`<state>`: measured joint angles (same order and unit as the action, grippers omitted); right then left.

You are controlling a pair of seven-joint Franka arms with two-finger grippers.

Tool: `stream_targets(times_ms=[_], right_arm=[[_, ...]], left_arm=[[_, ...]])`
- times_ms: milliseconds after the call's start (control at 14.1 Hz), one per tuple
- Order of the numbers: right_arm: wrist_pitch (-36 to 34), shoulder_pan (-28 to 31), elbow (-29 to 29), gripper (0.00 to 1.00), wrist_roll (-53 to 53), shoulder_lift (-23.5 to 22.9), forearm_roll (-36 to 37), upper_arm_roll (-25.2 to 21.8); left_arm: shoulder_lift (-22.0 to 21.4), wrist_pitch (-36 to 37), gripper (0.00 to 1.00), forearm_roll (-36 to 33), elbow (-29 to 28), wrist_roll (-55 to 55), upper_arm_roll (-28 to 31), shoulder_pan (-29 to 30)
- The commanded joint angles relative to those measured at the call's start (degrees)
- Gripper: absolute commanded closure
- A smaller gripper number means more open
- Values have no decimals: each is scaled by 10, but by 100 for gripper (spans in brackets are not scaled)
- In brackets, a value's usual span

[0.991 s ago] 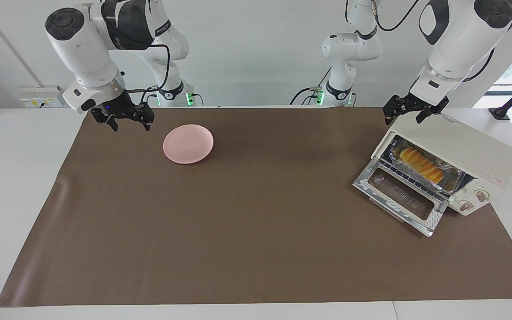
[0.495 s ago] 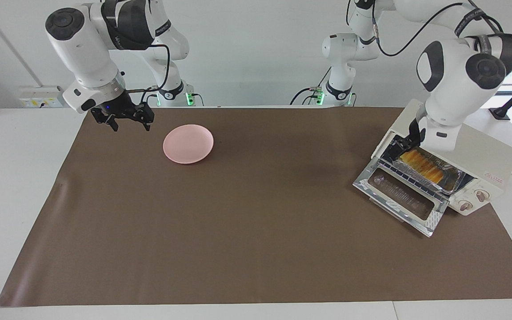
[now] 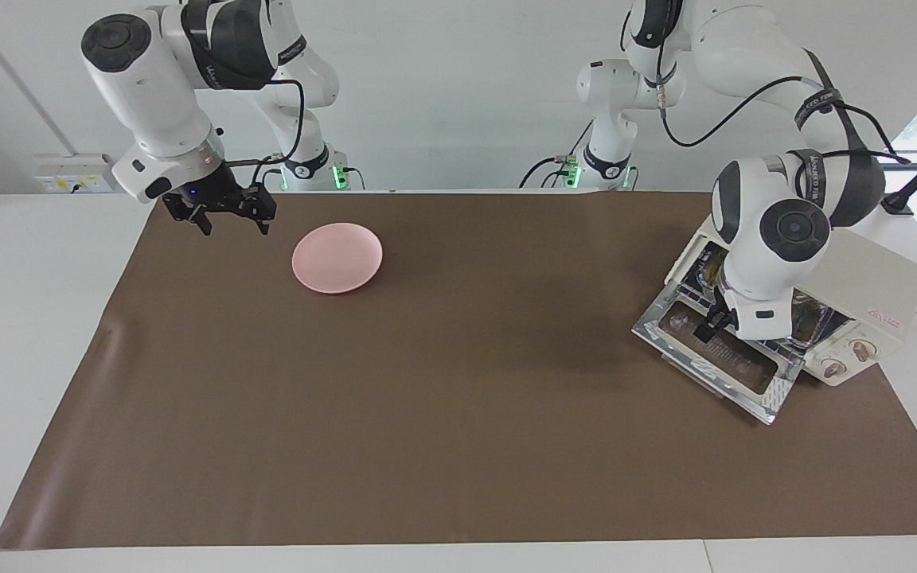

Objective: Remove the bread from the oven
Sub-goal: 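Reach the left gripper down into the toaster oven toward the foil tray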

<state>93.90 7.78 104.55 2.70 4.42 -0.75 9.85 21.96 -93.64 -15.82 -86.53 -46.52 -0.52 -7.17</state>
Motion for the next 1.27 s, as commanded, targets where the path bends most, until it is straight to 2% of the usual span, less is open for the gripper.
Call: stream_targets(times_ms=[0,354,920,991,1061,1203], right_arm=[[-3,10,7,0,-16,9,3,7],[-3,10,7,0,-16,9,3,7],[-3,10,7,0,-15,9,3,7],[-3,10,7,0,-16,9,3,7],[-3,10,7,0,-16,10,3,7],[-3,10,7,0,-16,9,4,7]], left_arm=[[-44,-30,0,-19,-71,-12,6,7],[-60,-58,0,-20,-112,-13,6,28],[-89,-163,0,-20,-198,-11,6,44],[-94,-175,4,-20,-209,-11,6,49],[-98,-188,12,-20,-221,-11,6,51],[-105,-199,17,-20,-237,-12,6,60]])
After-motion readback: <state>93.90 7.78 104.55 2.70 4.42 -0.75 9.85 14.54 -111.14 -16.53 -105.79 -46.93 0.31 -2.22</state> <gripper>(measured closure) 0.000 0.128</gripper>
